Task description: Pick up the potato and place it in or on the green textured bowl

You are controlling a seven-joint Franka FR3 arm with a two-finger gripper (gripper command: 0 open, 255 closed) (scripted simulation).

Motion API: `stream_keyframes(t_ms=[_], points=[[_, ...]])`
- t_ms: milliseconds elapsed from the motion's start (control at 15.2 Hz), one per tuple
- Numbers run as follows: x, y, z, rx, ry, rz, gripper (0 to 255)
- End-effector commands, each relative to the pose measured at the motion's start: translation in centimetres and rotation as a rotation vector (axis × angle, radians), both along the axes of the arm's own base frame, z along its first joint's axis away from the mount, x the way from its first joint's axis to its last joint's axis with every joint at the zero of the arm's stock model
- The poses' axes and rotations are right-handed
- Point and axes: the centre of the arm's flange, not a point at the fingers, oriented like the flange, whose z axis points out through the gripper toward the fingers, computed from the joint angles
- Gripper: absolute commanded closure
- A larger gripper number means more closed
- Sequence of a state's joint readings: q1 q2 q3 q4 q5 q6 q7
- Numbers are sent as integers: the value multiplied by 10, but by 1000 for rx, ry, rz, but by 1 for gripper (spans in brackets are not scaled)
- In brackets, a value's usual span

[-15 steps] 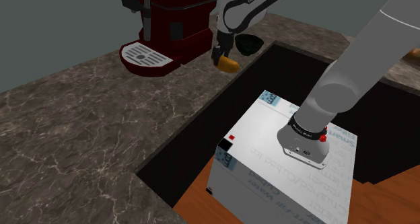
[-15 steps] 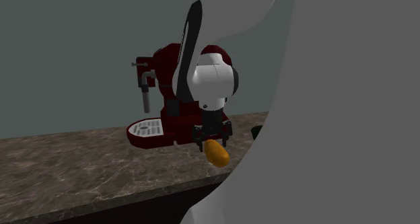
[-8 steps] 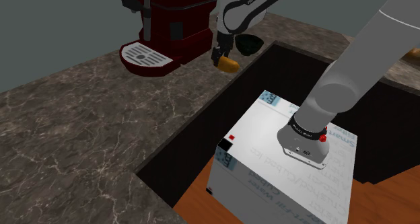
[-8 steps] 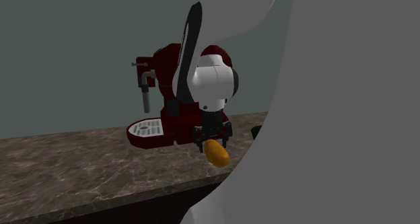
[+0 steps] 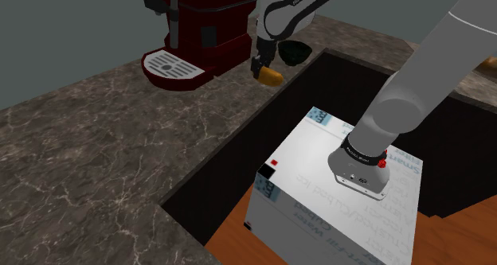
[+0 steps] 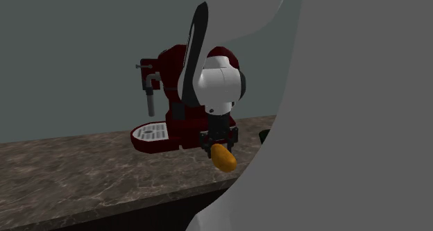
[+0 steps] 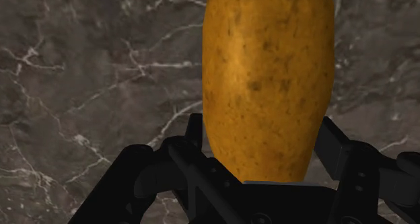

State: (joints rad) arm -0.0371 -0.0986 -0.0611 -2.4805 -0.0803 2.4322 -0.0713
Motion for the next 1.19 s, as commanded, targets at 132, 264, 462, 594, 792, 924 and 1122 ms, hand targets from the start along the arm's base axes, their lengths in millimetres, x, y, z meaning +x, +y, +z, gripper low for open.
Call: stream_keyframes(t_ms=[132, 264, 462, 594, 792, 924, 1122], points=[[0, 0, 5, 0, 1, 0, 255], [0, 0, 15, 0, 1, 0, 255], [0, 0, 31, 0, 1, 0, 255], [0, 0, 42, 0, 1, 0, 255], [0, 0, 58, 0, 1, 0, 255], [0, 0, 68, 0, 1, 0, 255], [0, 0, 84, 0, 1, 0, 255]])
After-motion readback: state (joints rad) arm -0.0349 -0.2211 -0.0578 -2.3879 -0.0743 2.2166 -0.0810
